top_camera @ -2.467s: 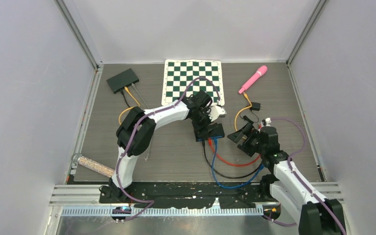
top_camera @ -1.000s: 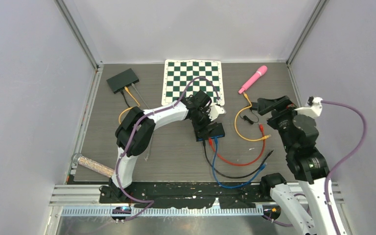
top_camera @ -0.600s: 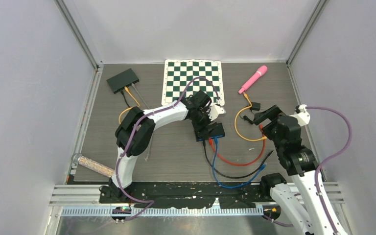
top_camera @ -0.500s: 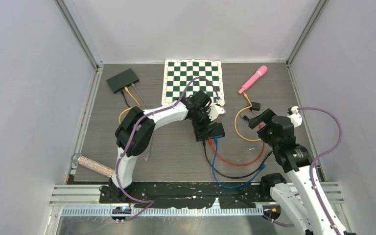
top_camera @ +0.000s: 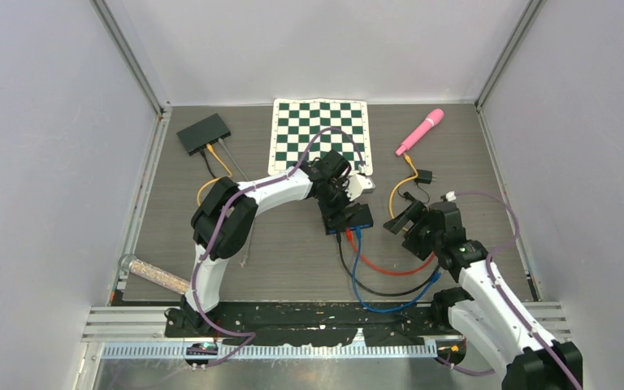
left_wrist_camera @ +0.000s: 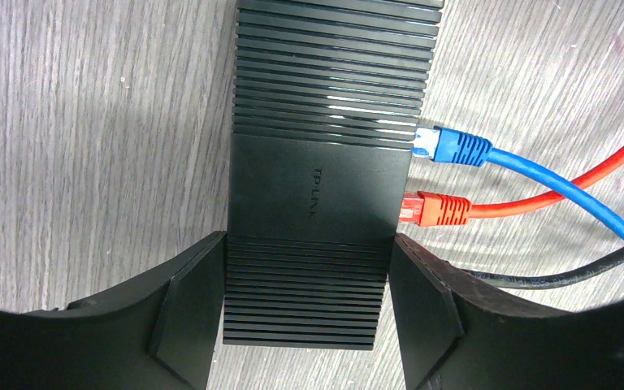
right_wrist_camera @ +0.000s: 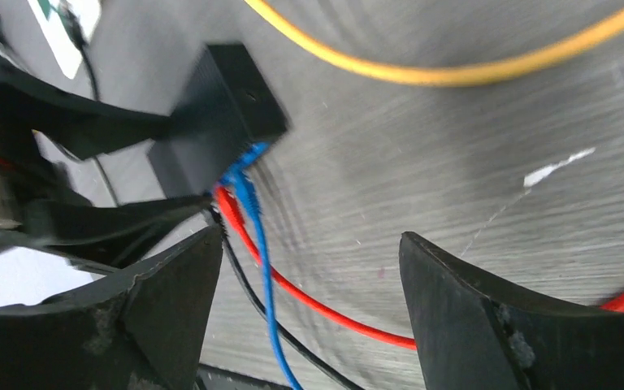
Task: Pull the plug from the switch port
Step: Pull the connector from the switch port.
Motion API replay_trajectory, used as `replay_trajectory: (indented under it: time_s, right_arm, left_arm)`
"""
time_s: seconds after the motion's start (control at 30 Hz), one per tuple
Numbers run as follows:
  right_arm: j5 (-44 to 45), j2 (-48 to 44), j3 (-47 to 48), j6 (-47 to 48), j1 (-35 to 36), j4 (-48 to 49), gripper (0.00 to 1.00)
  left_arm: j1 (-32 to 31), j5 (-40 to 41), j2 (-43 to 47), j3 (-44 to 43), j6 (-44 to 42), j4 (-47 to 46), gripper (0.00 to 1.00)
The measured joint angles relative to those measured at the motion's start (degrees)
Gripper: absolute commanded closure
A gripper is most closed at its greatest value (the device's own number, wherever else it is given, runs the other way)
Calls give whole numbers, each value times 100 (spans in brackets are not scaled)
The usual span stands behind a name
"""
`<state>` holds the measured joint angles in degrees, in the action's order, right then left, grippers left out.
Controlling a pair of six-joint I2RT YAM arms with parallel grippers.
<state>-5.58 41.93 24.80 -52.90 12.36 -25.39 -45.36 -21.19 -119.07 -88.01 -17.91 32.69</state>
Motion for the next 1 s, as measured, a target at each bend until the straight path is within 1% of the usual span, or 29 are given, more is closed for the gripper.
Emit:
replay_trajectory:
  time_s: [0.07, 0.17, 0.37, 0.43, 0.5, 0.67, 0.77, 1.0]
  right_arm:
    - [-304, 168, -358, -138, 0, 286, 19]
    - [-525, 249, -693, -308, 0, 452, 20]
    - [-560, 205, -822, -470, 0, 660, 25]
    - [-638, 243, -911, -498, 0, 852, 28]
    - [-767, 413, -1032, -553, 0, 1115, 34]
    - [-1003, 1001, -1097, -645, 105, 1718, 37]
    - [-1045, 1397, -1097, -710, 297, 2245, 40]
    - [-1222, 2636, -918, -966, 758, 3545, 46]
  left_arm:
    - [0, 0, 0, 0, 2, 0, 71]
    - [0, -2, 0, 0, 2, 0, 71]
    - [0, -2, 0, 0, 2, 0, 71]
    - [0, -4, 0, 0, 2, 0, 71]
    - [0, -4, 0, 0, 2, 0, 71]
    - [2, -7, 0, 0, 7, 0, 71]
    - [2, -9, 0, 0, 11, 0, 71]
    - [7, -24, 0, 0, 20, -2, 71]
